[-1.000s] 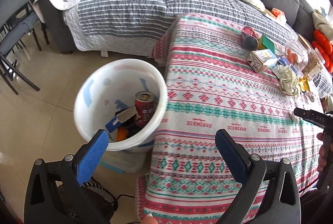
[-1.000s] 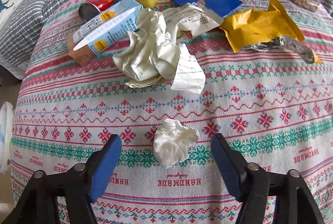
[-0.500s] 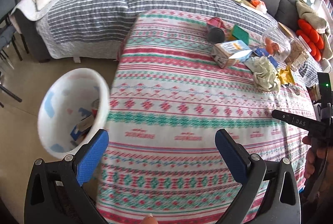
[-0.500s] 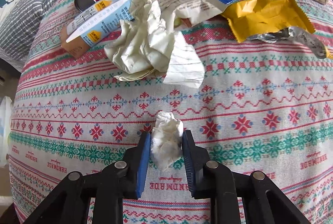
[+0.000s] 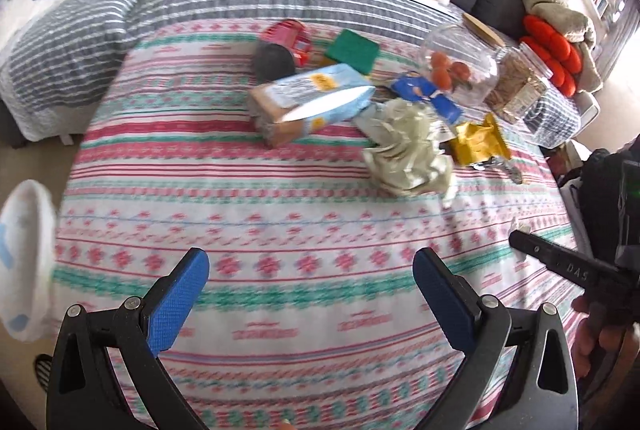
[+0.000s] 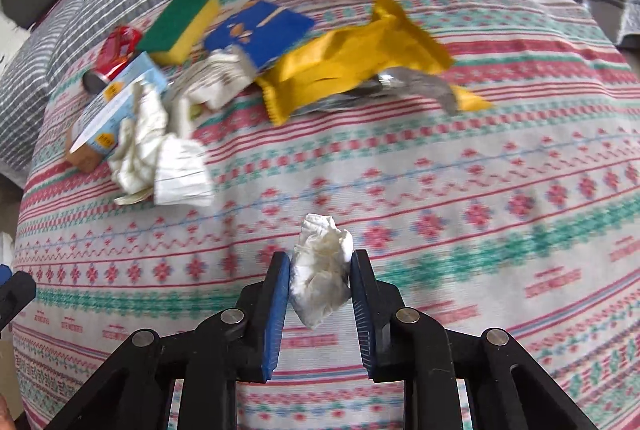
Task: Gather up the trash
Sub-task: 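Grasp the large crumpled pale tissue with the left gripper while the right holds its tissue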
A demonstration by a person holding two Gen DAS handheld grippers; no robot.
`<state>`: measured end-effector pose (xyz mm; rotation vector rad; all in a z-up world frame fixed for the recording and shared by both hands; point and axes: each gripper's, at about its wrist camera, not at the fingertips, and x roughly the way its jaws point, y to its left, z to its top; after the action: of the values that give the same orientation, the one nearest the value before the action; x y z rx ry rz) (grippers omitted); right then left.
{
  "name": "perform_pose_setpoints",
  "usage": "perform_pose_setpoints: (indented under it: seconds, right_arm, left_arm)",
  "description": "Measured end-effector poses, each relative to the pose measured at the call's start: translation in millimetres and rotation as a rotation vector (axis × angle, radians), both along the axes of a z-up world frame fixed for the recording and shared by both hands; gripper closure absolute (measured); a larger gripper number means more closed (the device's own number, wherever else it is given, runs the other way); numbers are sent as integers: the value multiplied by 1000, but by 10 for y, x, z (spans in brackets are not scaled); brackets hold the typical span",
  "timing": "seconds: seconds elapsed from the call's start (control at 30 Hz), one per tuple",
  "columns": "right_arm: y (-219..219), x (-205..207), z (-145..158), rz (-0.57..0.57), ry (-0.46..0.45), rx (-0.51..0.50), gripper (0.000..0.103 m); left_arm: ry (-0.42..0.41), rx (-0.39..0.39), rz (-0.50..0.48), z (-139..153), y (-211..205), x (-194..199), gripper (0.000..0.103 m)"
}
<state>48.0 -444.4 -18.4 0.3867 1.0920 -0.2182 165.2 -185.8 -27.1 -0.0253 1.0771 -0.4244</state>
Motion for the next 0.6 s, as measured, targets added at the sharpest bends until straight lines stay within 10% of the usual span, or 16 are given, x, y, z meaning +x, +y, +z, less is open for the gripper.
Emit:
perform_pose_setpoints:
  seconds: [0.27,0.6]
  right_arm:
    - [-335,-152,55,-57,0,-71,76]
    - [-412,-124,89,-65,-10,-45,76]
  left_arm:
    - [-55,-180,-36,-119,-468,106,9]
    - [-33,-247,-20,-437,-674,380,43]
